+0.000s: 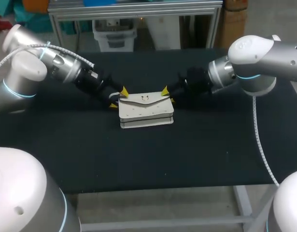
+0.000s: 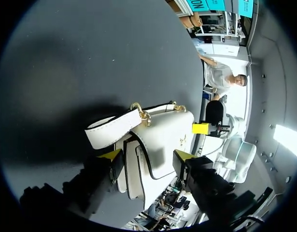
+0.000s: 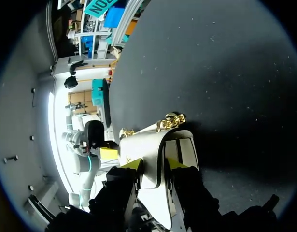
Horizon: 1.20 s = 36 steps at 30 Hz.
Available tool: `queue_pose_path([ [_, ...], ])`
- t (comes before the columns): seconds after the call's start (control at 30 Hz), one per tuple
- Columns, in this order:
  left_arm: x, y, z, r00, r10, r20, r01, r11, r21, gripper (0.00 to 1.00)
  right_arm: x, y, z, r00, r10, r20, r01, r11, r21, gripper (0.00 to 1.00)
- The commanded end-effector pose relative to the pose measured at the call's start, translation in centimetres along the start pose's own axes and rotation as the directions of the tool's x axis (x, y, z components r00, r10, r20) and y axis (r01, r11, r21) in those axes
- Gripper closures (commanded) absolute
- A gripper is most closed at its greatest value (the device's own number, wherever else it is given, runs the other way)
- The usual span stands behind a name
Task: Pick up the bag, open it, inspect its contents, close it, and place it on the opposite side
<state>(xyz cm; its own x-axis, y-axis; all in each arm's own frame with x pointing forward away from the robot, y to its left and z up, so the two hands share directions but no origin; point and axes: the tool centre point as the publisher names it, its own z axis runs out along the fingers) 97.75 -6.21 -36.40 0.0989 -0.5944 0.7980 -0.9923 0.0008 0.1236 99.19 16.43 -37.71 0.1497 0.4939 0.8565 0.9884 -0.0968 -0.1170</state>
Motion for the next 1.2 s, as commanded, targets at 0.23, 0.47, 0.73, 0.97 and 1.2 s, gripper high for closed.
queue_pose_path([
  [0.23, 0.6, 1.7, -0.6, 0.999, -0.046, -0.018, 0.047, 0.998, 0.049, 0.27, 0.0, 0.1, 0.2, 1.0, 0.0, -0.001, 0.0, 1.0, 0.0, 0.69],
  [0.47, 0.8, 2.2, 0.1, 0.999, -0.052, -0.007, 0.052, 0.999, 0.017, 0.33, 0.0, 0.0, 0.2, 1.0, -0.002, 0.002, 0.002, 1.0, -0.002, 0.67],
  [0.73, 0.8, 1.9, 1.3, 0.998, -0.056, -0.012, 0.056, 0.998, -0.015, 0.73, 0.2, -0.3, 0.3, 1.0, -0.005, 0.003, 0.005, 1.0, -0.002, 0.66],
  [0.97, 0.7, 1.7, 1.5, 0.997, -0.071, -0.015, 0.071, 0.997, 0.003, 1.0, 0.4, -0.6, 0.4, 1.0, -0.022, 0.005, 0.022, 1.0, 0.001, 1.0],
  [1.2, 0.5, 1.7, 1.8, 0.996, -0.08, -0.038, 0.081, 0.997, 0.009, 1.0, 0.0, -0.9, 1.0, 1.0, -0.03, 0.003, 0.029, 0.999, 0.016, 1.0],
])
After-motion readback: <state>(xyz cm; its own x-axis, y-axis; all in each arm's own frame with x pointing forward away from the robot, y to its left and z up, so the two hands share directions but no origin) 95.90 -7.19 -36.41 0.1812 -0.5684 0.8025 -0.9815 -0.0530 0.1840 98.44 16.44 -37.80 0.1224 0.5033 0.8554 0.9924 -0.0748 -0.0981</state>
